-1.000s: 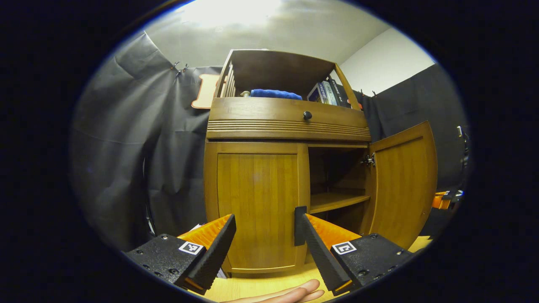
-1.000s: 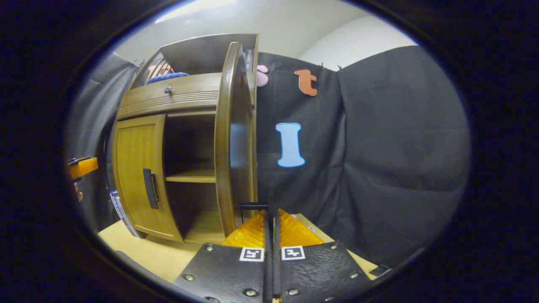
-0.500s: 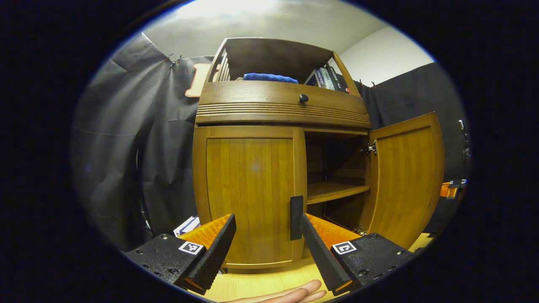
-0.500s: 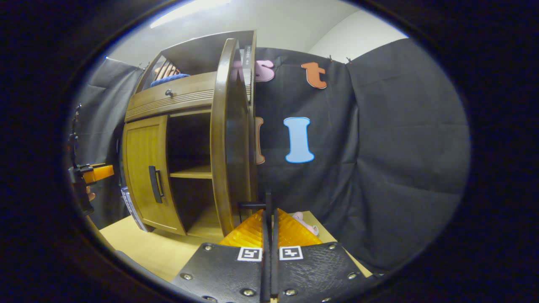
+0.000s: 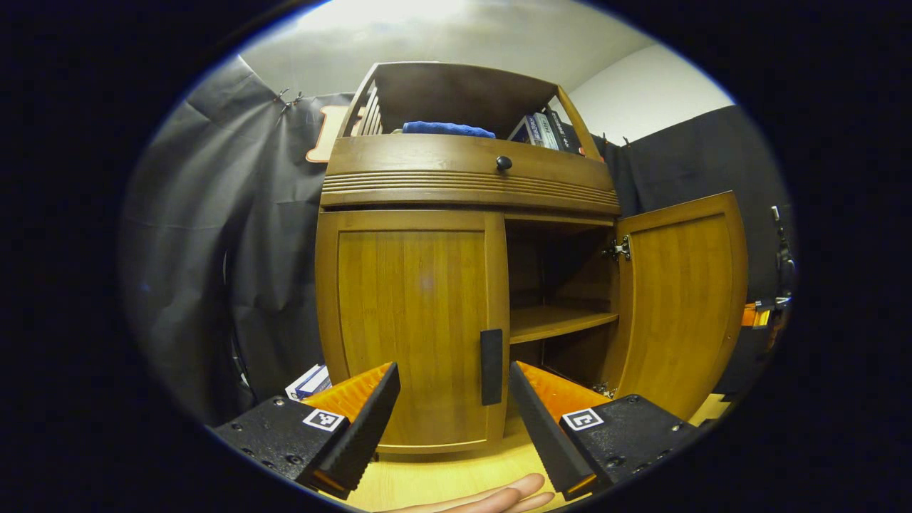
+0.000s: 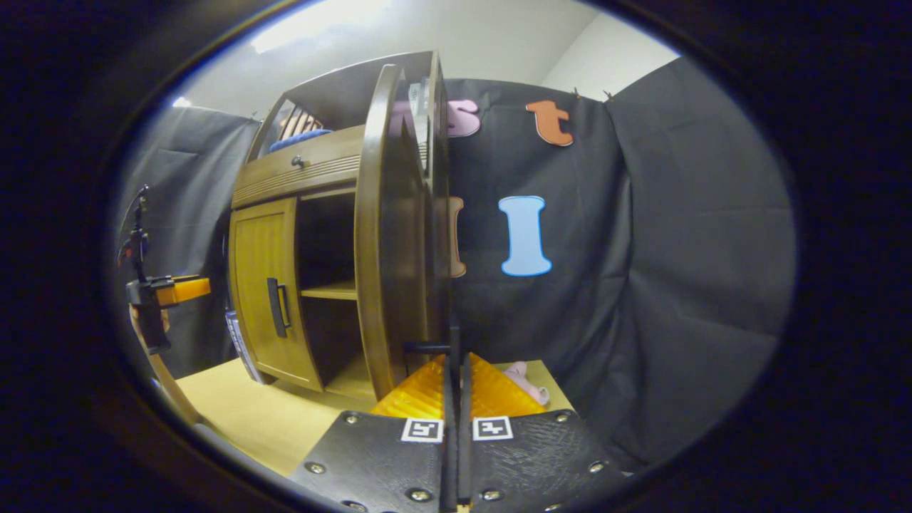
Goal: Open the right door of the double-door shoe cabinet with the right hand, and open the left door with the left hand.
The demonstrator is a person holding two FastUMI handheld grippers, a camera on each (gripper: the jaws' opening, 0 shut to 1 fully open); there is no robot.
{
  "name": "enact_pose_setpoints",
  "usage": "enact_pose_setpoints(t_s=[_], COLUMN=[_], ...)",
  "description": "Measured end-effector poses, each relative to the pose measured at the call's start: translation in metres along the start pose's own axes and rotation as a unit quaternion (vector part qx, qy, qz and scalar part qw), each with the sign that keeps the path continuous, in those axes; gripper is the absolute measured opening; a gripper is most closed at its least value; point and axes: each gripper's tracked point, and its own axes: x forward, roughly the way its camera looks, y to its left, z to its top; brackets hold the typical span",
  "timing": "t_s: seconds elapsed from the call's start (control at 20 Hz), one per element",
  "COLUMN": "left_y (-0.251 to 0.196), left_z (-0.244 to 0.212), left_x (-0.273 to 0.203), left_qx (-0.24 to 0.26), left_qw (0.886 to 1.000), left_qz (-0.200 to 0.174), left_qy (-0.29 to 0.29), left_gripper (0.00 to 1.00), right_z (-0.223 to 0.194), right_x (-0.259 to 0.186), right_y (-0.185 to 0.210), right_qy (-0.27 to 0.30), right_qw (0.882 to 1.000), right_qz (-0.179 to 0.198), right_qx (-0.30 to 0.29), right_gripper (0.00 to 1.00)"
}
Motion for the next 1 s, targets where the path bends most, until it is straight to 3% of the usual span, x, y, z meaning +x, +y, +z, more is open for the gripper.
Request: enact_pose_setpoints(t_s=[0.15,0.35,0.5,0.55,0.65,0.95,1.0], left_y=[-0.001,0.003,0.002,0.001,0.001,-0.042,-0.047], left_z=[0.000,-0.004,-0.007,-0.010,-0.013,-0.041,-0.048], left_x=[0.004,0.016,0.025,0.028,0.035,0.076,0.084], left_qx=[-0.014,-0.029,-0.033,-0.029,-0.018,-0.015,-0.013], left_qw=[1.000,1.000,0.999,1.000,1.000,0.999,0.999], left_qz=[-0.008,-0.011,-0.011,-0.010,-0.003,-0.032,-0.029], left_qy=[-0.003,0.004,0.001,0.003,0.000,0.017,0.026], left_gripper=[0.92,0.92,0.92,0.95,0.92,0.94,0.89], right_z=[-0.001,-0.005,-0.008,-0.009,-0.007,0.013,0.016], right_x=[-0.003,-0.022,-0.043,-0.047,-0.065,-0.119,-0.125], right_y=[0.003,-0.004,-0.023,-0.027,-0.020,-0.022,-0.016], right_qy=[-0.008,-0.046,-0.064,-0.066,-0.075,-0.100,-0.107], right_qw=[1.000,0.994,0.987,0.987,0.988,0.983,0.984], right_qz=[-0.017,-0.086,-0.142,-0.147,-0.134,-0.152,-0.143], right_qx=[-0.009,-0.056,-0.029,-0.017,0.019,0.005,0.010], right_gripper=[0.01,0.11,0.55,0.70,1.00,1.00,1.00])
